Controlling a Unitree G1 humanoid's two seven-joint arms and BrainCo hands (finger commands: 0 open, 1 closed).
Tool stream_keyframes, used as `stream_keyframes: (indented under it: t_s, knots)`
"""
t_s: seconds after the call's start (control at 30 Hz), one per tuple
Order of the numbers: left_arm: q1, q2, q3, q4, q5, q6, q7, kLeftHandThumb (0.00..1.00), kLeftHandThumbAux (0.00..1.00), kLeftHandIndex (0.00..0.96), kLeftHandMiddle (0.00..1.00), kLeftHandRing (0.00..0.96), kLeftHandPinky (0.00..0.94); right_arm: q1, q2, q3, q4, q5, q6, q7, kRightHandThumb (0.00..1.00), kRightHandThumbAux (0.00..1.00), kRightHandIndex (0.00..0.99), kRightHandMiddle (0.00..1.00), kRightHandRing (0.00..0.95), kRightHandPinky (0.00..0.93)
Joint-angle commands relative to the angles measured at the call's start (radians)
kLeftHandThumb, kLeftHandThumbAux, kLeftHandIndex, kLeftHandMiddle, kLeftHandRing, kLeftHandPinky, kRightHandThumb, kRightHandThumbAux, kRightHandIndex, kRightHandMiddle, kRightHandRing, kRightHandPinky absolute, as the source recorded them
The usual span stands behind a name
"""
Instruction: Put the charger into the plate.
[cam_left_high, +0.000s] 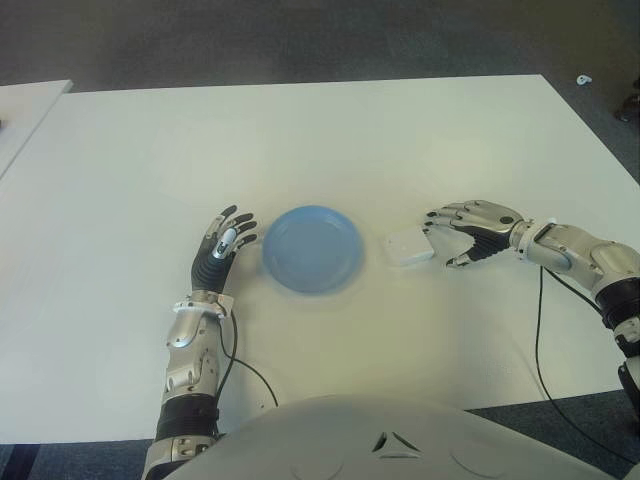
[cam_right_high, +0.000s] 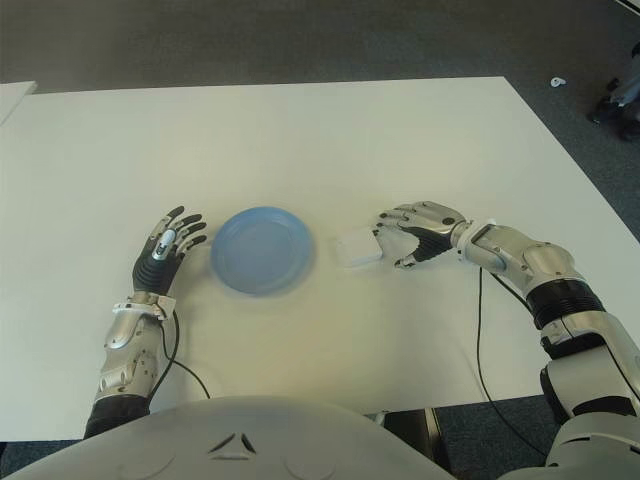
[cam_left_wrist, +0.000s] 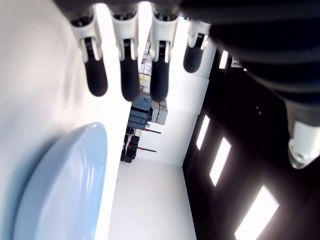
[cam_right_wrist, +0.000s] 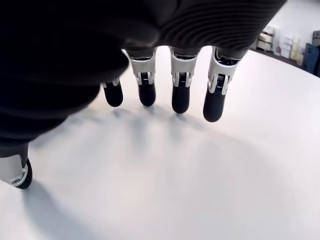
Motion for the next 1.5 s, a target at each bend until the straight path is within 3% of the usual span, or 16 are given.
stream_keyframes:
  t_s: [0.03,0.9,1.5]
  knots:
    - [0.008,0.008,0.007,0.001,0.009,-0.002,0.004,0.000,0.479,0.148,0.264,0.270,0.278,0.008,0.023,0.028,0.020,-0.021,0.010,-0.021,0.570,0.420,0.001,0.058,0.106,0.203]
    - [0.029,-0.016,-0.003,-0.021,0.017,-0.001,0.018,0.006,0.476,0.142,0.255,0.263,0.274,-0.048,0.035,0.098,0.149,-0.045,0.016,-0.110,0.581,0.398,0.011,0.092,0.146,0.250]
    - [0.036,-0.016,-0.009,-0.026,0.021,0.002,0.016,0.000,0.479,0.142,0.253,0.261,0.272,-0.107,0.070,0.132,0.205,-0.036,0.025,-0.096,0.577,0.362,0.007,0.103,0.160,0.260]
